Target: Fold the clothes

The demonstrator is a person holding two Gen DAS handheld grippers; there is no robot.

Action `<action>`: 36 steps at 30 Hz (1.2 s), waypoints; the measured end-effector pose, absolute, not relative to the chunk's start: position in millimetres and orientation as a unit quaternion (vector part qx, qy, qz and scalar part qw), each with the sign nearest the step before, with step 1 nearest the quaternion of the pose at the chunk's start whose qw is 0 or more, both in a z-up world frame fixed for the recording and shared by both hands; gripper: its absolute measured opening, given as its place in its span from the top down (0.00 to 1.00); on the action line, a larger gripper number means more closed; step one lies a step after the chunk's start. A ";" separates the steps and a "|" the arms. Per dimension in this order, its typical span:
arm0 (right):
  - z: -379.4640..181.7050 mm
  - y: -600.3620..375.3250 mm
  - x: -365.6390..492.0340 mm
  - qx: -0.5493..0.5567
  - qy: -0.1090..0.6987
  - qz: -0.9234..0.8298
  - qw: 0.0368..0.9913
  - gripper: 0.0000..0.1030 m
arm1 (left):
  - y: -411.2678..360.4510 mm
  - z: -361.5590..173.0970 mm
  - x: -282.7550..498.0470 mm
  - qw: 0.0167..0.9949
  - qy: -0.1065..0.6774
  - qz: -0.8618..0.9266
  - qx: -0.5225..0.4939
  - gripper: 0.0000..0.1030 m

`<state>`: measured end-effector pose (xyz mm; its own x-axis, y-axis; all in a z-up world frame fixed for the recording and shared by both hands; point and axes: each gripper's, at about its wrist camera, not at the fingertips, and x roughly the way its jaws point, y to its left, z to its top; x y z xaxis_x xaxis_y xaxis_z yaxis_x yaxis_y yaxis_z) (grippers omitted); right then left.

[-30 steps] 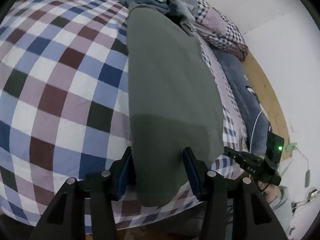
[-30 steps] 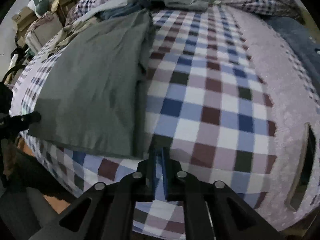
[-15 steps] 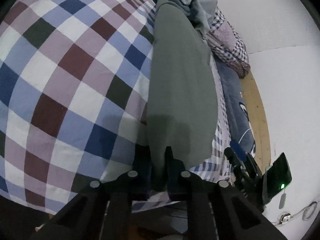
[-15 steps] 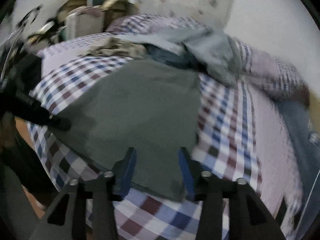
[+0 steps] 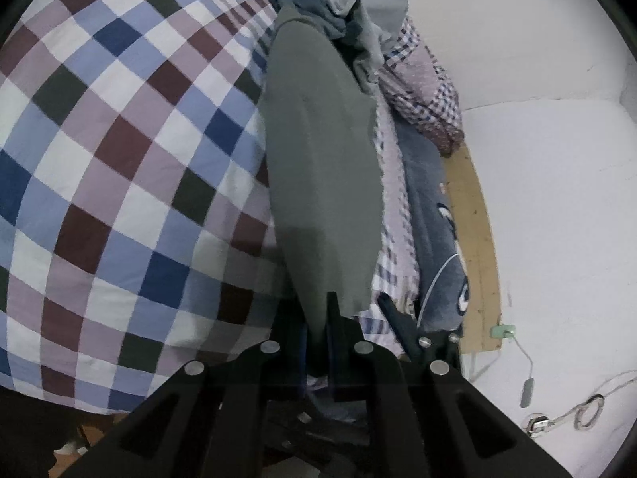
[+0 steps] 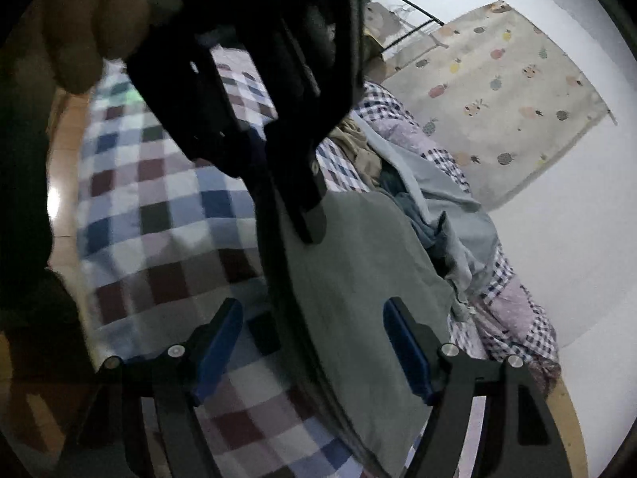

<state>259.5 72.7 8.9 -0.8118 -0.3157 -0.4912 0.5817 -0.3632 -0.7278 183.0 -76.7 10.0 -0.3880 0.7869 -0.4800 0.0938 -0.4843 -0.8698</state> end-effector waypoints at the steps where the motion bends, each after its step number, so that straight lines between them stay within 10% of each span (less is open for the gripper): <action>1: 6.6 69.5 255.2 0.133 0.496 -0.815 0.268 0.25 | -76.9 12.0 182.3 0.249 -0.448 0.702 -0.493 0.95; 10: -13.7 41.9 229.1 0.093 0.538 -0.810 0.215 0.31 | -82.3 23.8 182.0 0.279 -0.467 0.687 -0.482 0.95; 15: -13.9 35.6 202.1 0.120 0.535 -0.814 0.192 0.91 | -85.0 20.5 179.6 0.273 -0.472 0.681 -0.488 0.95; 19: 0.4 38.1 190.2 0.136 0.510 -0.825 0.202 0.92 | -91.1 23.8 176.0 0.272 -0.471 0.689 -0.479 0.89; 24: 24.8 47.0 183.4 0.140 0.474 -0.843 0.213 0.92 | -99.5 33.5 158.6 0.256 -0.462 0.716 -0.456 0.33; 36: 71.0 68.5 201.4 0.156 0.389 -0.878 0.230 0.92 | -95.6 17.8 91.1 0.229 -0.464 0.728 -0.450 0.32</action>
<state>201.4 68.5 71.0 -0.8459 -0.2826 -0.4523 0.5249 -0.5909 -0.6126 91.1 -95.6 17.8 -0.4909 0.7504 -0.4427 0.0844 -0.4647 -0.8814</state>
